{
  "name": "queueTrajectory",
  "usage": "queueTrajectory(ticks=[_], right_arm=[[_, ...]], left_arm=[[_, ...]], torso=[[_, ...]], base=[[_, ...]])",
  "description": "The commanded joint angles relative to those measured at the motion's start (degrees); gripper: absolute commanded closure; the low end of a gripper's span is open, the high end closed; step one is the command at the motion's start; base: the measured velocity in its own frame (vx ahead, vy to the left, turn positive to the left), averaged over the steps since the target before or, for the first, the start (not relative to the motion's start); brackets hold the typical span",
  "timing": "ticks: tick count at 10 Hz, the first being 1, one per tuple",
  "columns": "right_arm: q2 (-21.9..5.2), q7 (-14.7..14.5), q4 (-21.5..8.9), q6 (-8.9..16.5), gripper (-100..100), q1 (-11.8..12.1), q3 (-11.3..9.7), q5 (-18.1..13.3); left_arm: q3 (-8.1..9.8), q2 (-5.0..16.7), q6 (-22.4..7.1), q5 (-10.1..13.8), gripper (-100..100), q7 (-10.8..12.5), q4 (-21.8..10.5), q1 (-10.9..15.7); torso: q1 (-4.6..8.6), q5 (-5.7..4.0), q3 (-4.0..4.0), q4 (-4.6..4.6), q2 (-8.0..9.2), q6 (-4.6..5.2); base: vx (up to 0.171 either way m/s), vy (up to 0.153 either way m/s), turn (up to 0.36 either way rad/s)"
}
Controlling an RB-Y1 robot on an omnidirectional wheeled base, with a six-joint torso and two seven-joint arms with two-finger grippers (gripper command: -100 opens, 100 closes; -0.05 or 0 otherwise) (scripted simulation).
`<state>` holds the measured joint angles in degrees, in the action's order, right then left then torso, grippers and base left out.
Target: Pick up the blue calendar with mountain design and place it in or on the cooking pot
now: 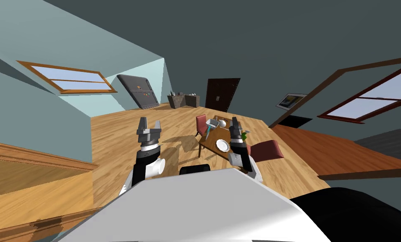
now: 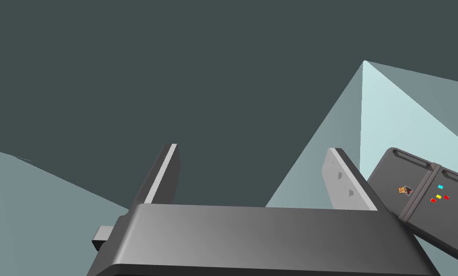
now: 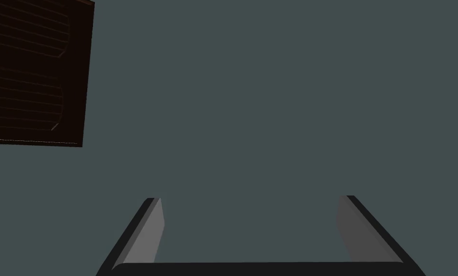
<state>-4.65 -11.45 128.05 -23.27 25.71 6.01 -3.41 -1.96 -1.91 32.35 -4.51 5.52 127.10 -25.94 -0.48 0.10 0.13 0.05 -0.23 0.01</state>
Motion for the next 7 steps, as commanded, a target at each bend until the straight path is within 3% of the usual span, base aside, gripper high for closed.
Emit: queueTrajectory(ticks=[1,4,7], right_arm=[[-0.93,-2.54,-2.75,-0.09,-100,-0.19,0.82,-1.16],[-1.98,-5.53,-7.25,-1.16,-100,-0.45,2.51,-2.49],[-2.36,-7.14,-10.07,-1.77,-100,-0.63,3.42,-3.23]], left_arm=[[0.0,0.0,0.0,0.0,0,0.0,0.0,0.0],[0.0,0.0,0.0,0.0,0,0.0,0.0,0.01],[0.0,0.01,0.0,0.0,0,0.0,0.0,0.0]], torso=[[0.0,0.0,0.0,0.0,0.0,0.0],[0.05,0.0,0.05,0.02,-0.07,-0.03],[0.2,-0.04,-0.02,-0.01,0.04,0.0]], base=[[0.079,0.129,-0.174],[0.068,0.124,-0.117],[0.035,0.08,-0.086]])
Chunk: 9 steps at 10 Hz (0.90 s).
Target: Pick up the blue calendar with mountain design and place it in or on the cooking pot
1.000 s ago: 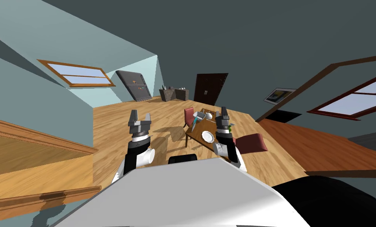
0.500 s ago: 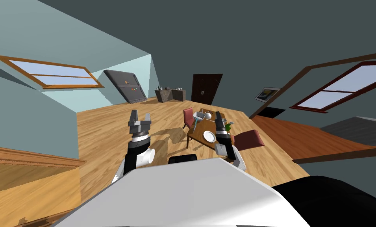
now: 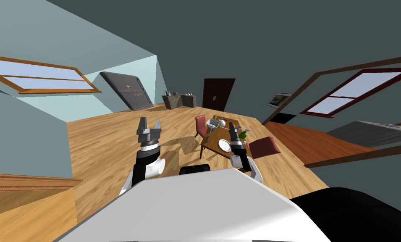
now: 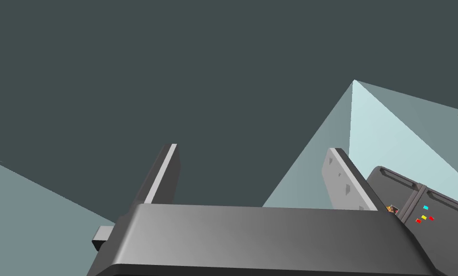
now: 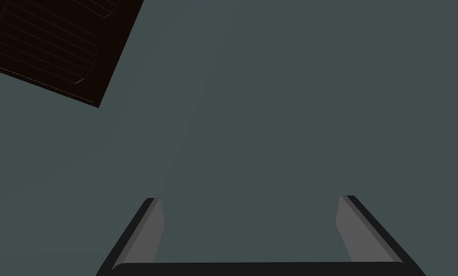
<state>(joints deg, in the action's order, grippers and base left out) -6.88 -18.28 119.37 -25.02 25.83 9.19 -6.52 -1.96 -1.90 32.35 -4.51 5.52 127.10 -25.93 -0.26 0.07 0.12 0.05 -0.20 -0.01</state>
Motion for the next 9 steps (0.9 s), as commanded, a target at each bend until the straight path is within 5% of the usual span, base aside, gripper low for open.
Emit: queueTrajectory(ticks=[1,9], right_arm=[[-0.43,-1.96,-2.86,-0.69,-100,-0.94,1.17,-0.9],[-1.13,-8.88,-15.55,-3.84,-100,-2.04,5.0,-4.4]], left_arm=[[0.0,0.0,0.0,0.0,0,0.0,0.0,0.0],[0.0,0.0,0.0,0.0,0,0.0,0.0,-0.01]], torso=[[0.0,0.0,0.0,0.0,0.0,0.0],[-0.08,0.02,0.06,0.02,-0.11,0.01]], base=[[0.052,0.085,-0.144],[0.053,0.108,-0.109]])
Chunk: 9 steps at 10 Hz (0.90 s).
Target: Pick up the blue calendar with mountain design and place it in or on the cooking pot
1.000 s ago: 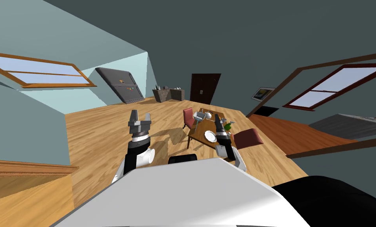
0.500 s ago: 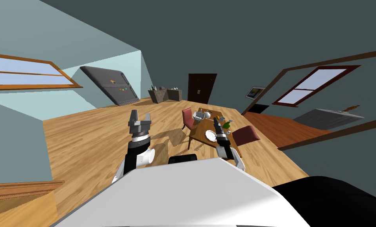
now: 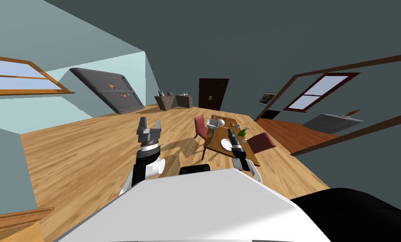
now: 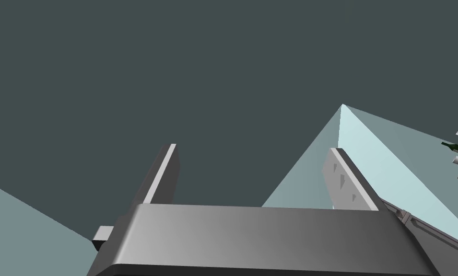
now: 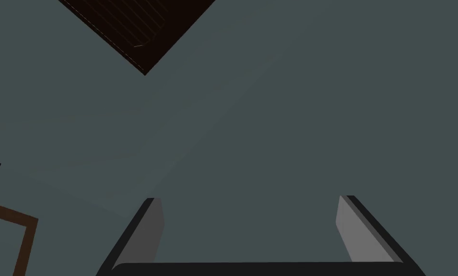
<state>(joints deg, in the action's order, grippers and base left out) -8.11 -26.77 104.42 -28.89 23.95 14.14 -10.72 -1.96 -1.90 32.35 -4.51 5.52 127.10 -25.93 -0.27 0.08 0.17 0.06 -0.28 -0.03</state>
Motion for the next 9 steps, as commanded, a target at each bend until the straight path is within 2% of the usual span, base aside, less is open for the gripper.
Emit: queueTrajectory(ticks=[1,4,6,9], right_arm=[[-0.01,-2.13,-2.86,-0.87,-100,-0.52,1.01,-1.16],[-0.11,-3.86,-6.59,-1.81,-100,-0.9,1.96,-2.13],[-0.32,-7.26,-11.34,-3.8,-100,-1.78,3.8,-4.13],[-0.44,-8.9,-15.59,-4.85,-100,-2.27,4.69,-5.15]], left_arm=[[0.0,0.0,0.0,0.0,0,0.0,0.0,0.0],[0.0,0.0,0.0,0.0,0,0.0,0.0,0.0],[0.0,0.0,0.0,0.0,0,0.0,0.0,-0.01],[0.0,0.0,0.0,0.0,0,0.0,0.0,-0.01]], torso=[[0.0,0.0,0.0,0.0,0.0,0.0],[-0.02,0.0,-0.01,0.0,0.01,0.02],[-0.08,0.01,0.01,0.0,-0.01,0.02],[-0.1,0.02,0.05,0.02,-0.1,0.01]], base=[[0.048,0.097,-0.115],[0.046,0.093,-0.087],[0.047,0.132,-0.173],[0.064,0.113,-0.077]])
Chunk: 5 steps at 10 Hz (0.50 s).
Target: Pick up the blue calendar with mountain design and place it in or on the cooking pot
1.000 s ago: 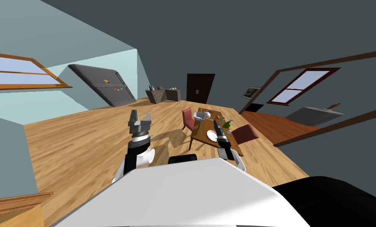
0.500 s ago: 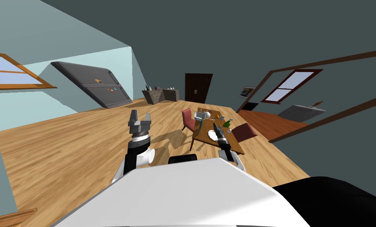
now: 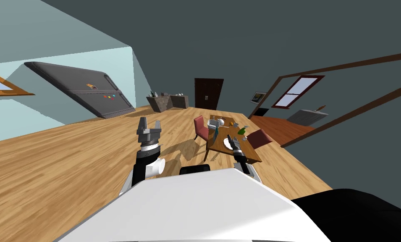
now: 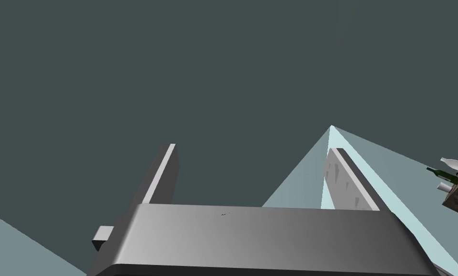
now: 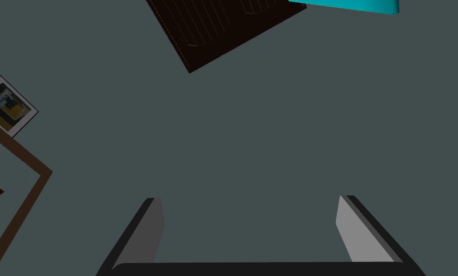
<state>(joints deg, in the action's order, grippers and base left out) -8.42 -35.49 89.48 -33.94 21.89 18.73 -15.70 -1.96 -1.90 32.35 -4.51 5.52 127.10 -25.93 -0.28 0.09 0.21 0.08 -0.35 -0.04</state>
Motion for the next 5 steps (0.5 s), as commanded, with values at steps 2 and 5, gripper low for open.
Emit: queueTrajectory(ticks=[2,5], right_arm=[[-0.25,-1.77,-3.61,-0.87,-100,-0.72,0.97,-1.19],[-0.55,-4.81,-8.7,-3.07,-100,-1.85,2.61,-3.24]], left_arm=[[0.0,0.0,0.0,0.0,0,0.0,0.0,0.0],[0.0,0.0,0.0,0.0,0,0.0,0.0,0.0]], torso=[[-0.01,0.0,0.02,0.0,-0.04,0.01],[0.1,-0.02,-0.02,-0.01,0.04,-0.01]], base=[[0.064,0.088,-0.087],[0.055,0.084,-0.086]])
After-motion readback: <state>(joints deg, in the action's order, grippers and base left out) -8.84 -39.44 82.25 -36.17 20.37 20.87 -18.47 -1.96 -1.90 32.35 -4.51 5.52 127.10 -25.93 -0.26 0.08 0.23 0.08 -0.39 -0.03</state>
